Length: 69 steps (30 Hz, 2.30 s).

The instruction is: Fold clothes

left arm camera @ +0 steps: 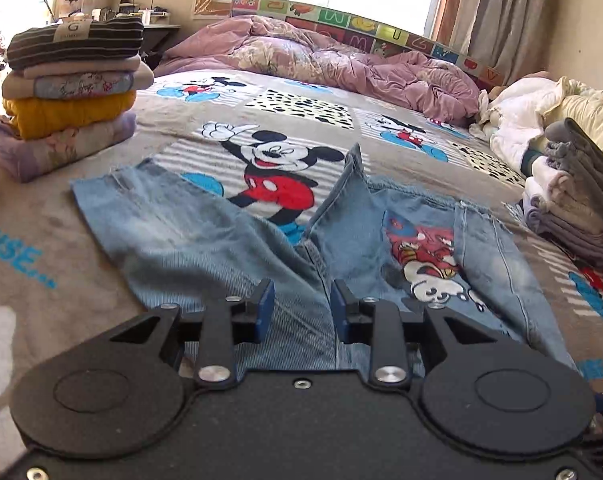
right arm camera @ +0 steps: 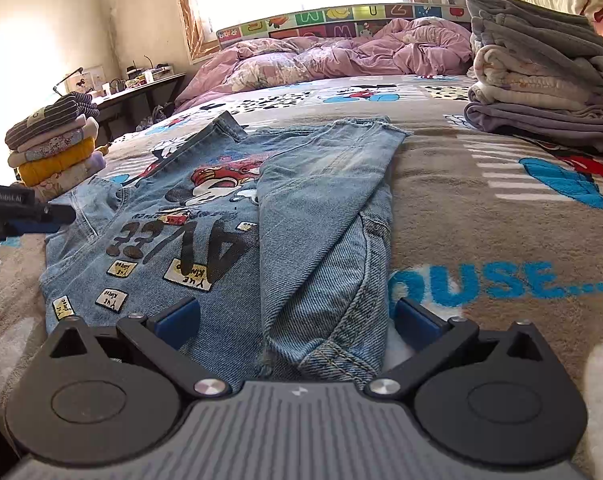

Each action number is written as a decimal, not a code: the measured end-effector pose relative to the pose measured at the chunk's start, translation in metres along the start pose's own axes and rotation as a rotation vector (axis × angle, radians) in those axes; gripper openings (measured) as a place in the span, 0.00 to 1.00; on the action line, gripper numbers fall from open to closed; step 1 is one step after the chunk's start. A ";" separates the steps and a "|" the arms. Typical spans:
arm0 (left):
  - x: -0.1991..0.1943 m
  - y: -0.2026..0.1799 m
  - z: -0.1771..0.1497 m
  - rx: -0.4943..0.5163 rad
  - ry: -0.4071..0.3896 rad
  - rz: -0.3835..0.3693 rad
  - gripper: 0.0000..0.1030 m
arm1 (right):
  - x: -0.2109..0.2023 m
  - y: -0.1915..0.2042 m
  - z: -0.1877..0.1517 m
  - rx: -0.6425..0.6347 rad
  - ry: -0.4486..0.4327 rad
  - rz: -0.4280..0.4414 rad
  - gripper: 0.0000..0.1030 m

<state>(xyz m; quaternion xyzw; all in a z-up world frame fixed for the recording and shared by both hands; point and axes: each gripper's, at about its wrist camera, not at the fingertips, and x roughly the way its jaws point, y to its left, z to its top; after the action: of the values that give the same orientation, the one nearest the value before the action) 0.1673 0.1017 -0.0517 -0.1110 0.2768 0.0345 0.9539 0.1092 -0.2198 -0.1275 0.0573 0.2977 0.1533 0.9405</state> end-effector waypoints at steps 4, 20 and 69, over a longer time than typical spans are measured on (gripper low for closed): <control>0.053 0.029 0.008 -0.021 0.132 0.081 0.18 | 0.002 0.001 0.001 -0.003 0.009 -0.007 1.00; 0.094 0.044 0.046 0.045 0.127 0.099 0.27 | 0.009 0.003 0.002 -0.025 0.022 -0.021 1.00; 0.155 -0.025 0.119 -0.154 0.083 0.007 0.41 | 0.015 0.003 0.001 -0.043 0.005 -0.022 1.00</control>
<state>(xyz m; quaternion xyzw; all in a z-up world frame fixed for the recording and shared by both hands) 0.3636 0.1052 -0.0317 -0.1842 0.3132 0.0543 0.9301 0.1207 -0.2124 -0.1342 0.0334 0.2974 0.1495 0.9424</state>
